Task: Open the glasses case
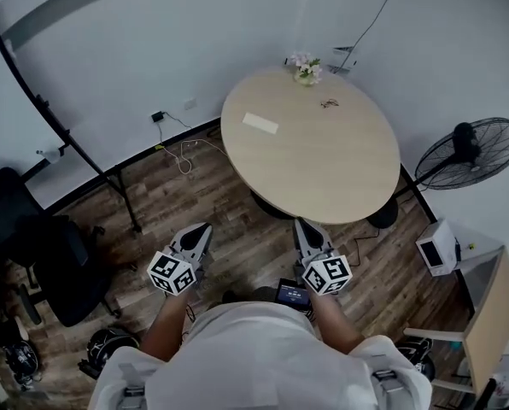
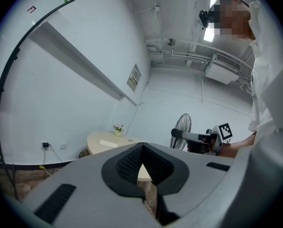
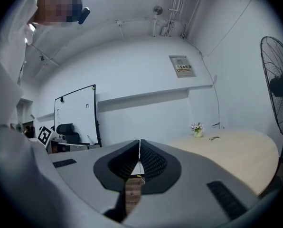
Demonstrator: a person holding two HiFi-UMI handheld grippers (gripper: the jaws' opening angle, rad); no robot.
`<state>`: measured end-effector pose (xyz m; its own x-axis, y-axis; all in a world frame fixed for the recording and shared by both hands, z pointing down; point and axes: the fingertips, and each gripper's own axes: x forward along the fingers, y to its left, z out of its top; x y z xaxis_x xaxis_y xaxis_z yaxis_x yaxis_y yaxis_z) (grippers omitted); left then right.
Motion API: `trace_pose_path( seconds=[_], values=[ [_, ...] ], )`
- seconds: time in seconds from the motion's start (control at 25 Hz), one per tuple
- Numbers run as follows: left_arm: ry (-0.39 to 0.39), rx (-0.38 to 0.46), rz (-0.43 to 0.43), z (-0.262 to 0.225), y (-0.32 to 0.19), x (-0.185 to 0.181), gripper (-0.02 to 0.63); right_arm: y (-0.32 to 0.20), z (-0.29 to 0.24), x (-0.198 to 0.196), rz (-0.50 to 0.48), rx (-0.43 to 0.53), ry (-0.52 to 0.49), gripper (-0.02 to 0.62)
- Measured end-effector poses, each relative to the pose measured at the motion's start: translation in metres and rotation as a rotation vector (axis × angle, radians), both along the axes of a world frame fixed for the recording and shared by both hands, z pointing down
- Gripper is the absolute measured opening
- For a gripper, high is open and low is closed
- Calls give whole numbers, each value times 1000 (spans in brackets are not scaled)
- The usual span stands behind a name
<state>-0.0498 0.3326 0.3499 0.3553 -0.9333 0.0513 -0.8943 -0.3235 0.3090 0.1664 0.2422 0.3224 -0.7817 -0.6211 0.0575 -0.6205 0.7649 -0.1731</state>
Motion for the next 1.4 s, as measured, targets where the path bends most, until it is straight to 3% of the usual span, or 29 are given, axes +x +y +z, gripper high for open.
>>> trace_pose_path(
  seconds=[0.4,0.84,1.12,1.4],
  values=[
    [9,-8,47,13,-86,-21,12,-89,27,-15,44,-38,-13,26],
    [-29,-58,67,6,-248,-47,13,-253,39,-39,47,-79,-55,26],
    [-5,-102,44,17,-345,-64,12,-340,43,-45,15,-59,-14,26],
    [-108,-109,77,30,-411,-77,13,-389,61,-66,-20,42,85,26]
  ],
)
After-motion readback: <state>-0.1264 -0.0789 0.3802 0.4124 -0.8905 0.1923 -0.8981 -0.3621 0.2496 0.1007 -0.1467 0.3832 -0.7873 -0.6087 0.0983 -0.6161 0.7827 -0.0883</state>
